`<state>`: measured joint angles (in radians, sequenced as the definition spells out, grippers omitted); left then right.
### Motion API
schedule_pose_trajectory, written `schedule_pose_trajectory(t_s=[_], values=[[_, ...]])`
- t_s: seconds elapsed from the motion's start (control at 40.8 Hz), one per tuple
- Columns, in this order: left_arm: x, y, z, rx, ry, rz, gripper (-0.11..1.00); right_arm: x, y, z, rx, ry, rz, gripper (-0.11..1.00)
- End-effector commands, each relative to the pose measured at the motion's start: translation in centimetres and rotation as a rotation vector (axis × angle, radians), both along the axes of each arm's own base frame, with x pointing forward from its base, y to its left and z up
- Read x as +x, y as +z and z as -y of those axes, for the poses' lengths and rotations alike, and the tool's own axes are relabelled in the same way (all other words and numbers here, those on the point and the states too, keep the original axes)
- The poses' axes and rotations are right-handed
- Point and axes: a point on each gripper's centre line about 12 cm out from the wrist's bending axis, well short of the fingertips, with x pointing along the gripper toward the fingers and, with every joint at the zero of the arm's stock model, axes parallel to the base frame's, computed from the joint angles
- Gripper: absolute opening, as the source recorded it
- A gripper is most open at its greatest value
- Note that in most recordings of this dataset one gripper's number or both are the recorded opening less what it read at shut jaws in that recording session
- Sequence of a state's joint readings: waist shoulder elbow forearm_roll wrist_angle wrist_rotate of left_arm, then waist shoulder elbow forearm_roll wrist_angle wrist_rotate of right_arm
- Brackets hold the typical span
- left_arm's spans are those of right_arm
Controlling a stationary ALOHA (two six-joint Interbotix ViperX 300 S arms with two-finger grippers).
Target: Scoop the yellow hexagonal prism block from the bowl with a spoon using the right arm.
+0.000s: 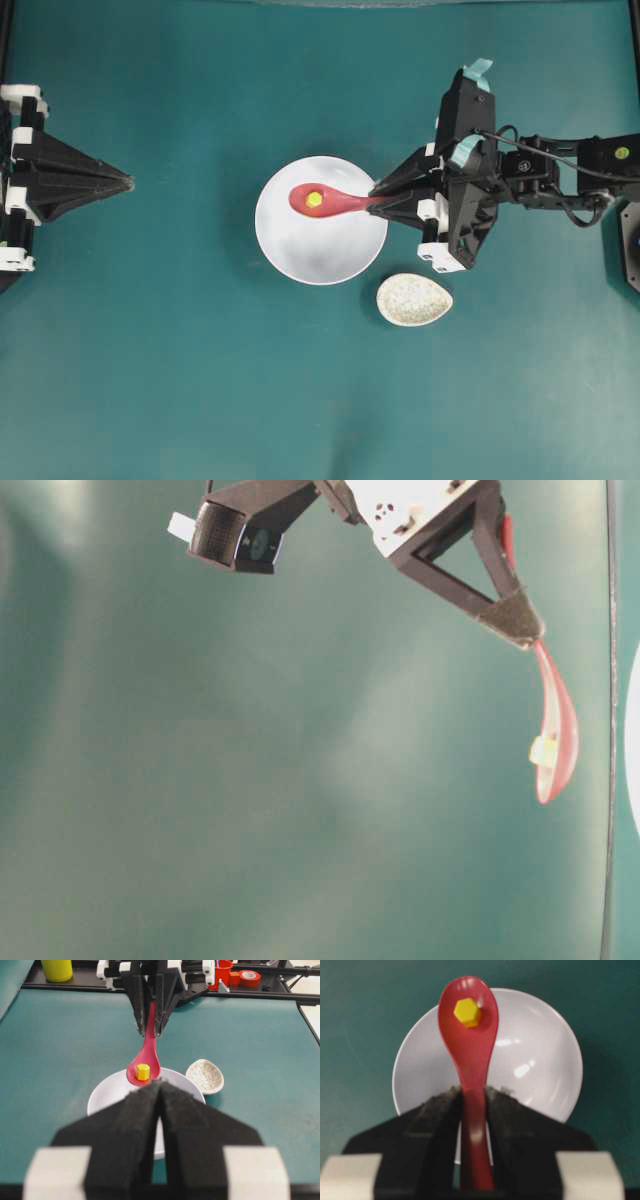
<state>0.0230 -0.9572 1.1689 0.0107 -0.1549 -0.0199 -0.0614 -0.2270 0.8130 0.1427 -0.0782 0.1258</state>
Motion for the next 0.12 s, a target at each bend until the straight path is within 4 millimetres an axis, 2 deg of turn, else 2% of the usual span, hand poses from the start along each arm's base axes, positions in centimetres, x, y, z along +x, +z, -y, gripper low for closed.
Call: schedule_pose_trajectory(t_s=[0.0, 0.098], values=[[0.19, 0.52, -0.07, 0.0, 0.003, 0.014, 0.0, 0.09, 1.13, -0.08, -0.004, 0.003, 0.04, 0.22], [0.19, 0.48, -0.06, 0.002, 0.003, 0.011, 0.0, 0.09, 1.13, -0.08, -0.004, 0.003, 0.04, 0.22]])
